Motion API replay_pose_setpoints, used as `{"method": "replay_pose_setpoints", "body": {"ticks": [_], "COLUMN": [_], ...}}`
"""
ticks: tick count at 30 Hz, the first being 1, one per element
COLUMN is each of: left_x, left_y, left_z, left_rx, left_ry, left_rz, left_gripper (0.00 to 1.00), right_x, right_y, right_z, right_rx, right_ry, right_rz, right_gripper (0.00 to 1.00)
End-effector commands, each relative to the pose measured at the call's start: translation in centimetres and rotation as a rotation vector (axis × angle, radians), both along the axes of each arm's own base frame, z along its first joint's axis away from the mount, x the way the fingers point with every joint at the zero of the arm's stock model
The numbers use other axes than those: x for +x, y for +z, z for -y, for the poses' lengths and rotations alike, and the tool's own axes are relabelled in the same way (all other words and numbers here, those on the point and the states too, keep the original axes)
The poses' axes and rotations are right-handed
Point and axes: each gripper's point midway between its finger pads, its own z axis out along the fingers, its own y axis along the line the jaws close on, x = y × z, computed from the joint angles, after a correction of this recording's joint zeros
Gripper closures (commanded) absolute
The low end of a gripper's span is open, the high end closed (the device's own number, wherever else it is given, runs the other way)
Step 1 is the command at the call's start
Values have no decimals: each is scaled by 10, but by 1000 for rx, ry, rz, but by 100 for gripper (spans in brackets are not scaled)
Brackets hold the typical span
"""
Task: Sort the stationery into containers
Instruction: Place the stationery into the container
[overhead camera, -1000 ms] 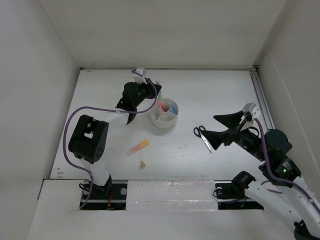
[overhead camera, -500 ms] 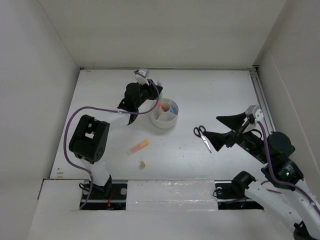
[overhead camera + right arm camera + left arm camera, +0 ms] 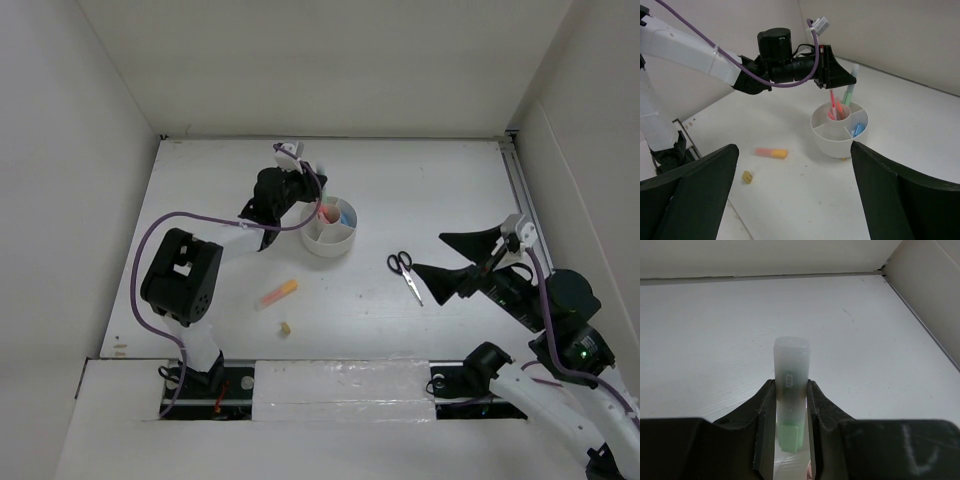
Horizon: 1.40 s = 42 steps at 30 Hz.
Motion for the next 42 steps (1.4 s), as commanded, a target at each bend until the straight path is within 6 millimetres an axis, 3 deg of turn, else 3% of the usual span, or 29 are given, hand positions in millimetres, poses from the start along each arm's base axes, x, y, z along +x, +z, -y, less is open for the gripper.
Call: {"method": "replay_pose_setpoints", "body": {"ticks": [1,8,12,21,34,40,42], "left_x": [-2,3,2,1,-8,-7,-7], "left_y": [6,3,23,20,57,54,45], "left_z": [7,3,0,-5,-10,-12,-12], "left_rx": [21,27,11,26,4,17,26], "left_ry": [0,32,48,66,66,75,74], "left_rz": [36,28,62,57,119,116,100], "left_gripper": [100,100,100,100,100,100,100], "right_x": [-6,-5,-3,-4,0,0,0], "right_y": [20,18,17,19,15,15,15], "right_z": [8,7,5,4,1,1,2], "right_rx": [24,24,18,23,11,11,5], "right_ry": [-14,-14,-14,-5,-5,-5,-6], "right_rz": [54,54,46,54,40,40,46], "right_gripper": [0,0,0,0,0,0,0]}}
